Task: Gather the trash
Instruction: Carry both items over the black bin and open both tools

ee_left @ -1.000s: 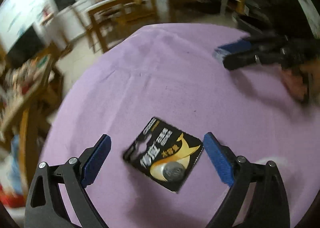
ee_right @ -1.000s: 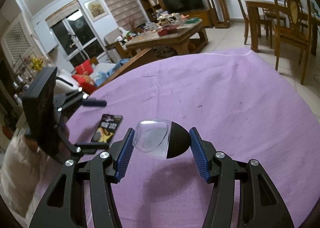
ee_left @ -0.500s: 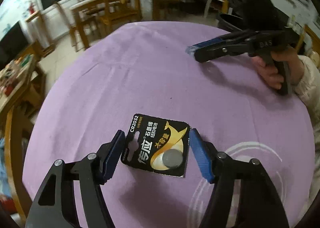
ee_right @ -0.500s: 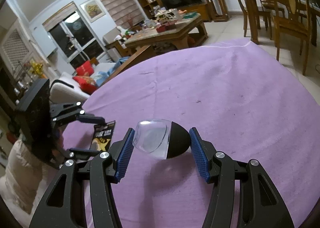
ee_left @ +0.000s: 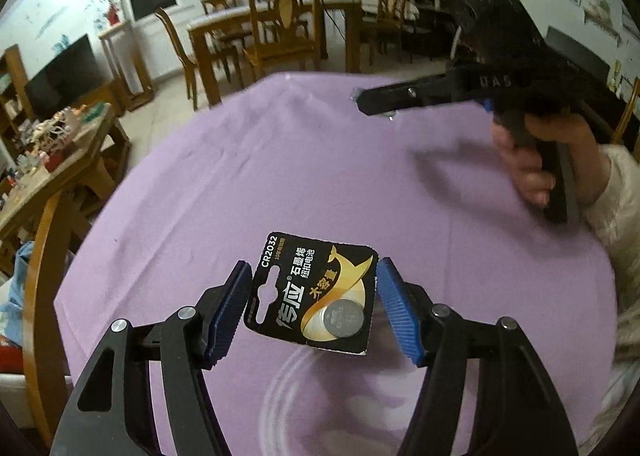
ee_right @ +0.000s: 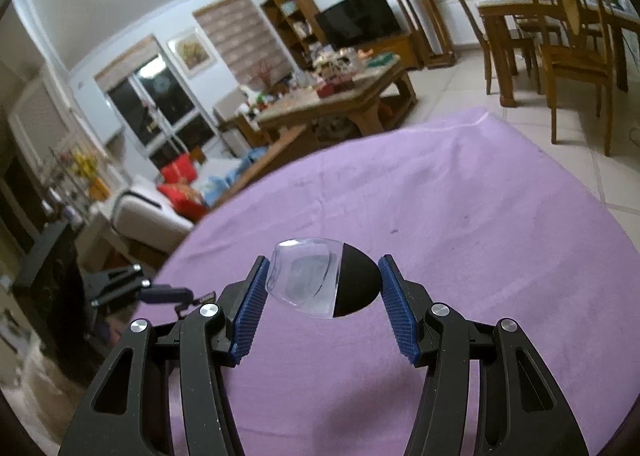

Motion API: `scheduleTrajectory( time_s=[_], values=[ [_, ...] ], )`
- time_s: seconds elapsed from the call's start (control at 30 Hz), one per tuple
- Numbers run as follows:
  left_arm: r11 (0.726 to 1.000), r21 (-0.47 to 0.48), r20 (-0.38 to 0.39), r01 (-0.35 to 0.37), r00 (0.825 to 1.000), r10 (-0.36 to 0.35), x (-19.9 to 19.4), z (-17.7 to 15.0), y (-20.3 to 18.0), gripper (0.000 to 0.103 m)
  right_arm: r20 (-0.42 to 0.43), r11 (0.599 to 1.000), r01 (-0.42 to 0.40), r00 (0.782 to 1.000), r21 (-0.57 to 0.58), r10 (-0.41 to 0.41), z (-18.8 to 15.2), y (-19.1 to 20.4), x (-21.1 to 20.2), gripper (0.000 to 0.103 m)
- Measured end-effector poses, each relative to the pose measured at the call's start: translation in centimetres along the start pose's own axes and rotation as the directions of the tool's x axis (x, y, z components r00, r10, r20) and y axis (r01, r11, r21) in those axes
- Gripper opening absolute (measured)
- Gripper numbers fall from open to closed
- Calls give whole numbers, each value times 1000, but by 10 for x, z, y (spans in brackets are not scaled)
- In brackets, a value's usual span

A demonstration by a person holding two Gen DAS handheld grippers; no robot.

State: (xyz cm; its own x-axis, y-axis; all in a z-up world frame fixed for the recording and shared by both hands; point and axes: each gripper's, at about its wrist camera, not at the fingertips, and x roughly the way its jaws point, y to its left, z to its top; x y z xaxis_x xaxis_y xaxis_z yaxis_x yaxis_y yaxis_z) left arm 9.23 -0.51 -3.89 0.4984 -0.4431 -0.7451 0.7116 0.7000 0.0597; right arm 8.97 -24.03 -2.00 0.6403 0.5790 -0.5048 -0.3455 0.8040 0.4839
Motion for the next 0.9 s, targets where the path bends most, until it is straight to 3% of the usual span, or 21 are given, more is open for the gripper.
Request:
scheduleTrajectory(
  time_s=[0.13, 0.3, 0.43, 0.57, 0.67, 0.77, 0.9],
  values=[
    [999, -49, 90, -6, 996, 10, -15, 22, -17, 63, 90, 999, -23, 996, 46, 18, -6, -10, -47, 56],
    [998, -58, 182, 14, 983, -4, -15, 56, -51, 63, 211, 991, 44, 975, 125, -70, -18, -48, -132, 56],
    [995, -56, 252, 83, 966, -66, -2, 93, -88, 63, 325, 968, 140, 924, 207, -203, -28, -91, -216, 56],
    [983, -43, 299, 179, 941, -159, 19, 132, -131, 63, 418, 921, 228, 838, 316, -351, -47, -141, -307, 56],
    [971, -5, 321, 237, 920, -223, 40, 160, -172, 63, 441, 883, 257, 789, 394, -426, -67, -176, -355, 56],
    [959, 30, 325, 282, 905, -276, 62, 183, -209, 63, 444, 854, 276, 760, 441, -475, -85, -202, -383, 56],
    [950, 68, 318, 304, 896, -310, 87, 203, -251, 63, 427, 832, 292, 751, 471, -505, -104, -230, -401, 56]
  ],
)
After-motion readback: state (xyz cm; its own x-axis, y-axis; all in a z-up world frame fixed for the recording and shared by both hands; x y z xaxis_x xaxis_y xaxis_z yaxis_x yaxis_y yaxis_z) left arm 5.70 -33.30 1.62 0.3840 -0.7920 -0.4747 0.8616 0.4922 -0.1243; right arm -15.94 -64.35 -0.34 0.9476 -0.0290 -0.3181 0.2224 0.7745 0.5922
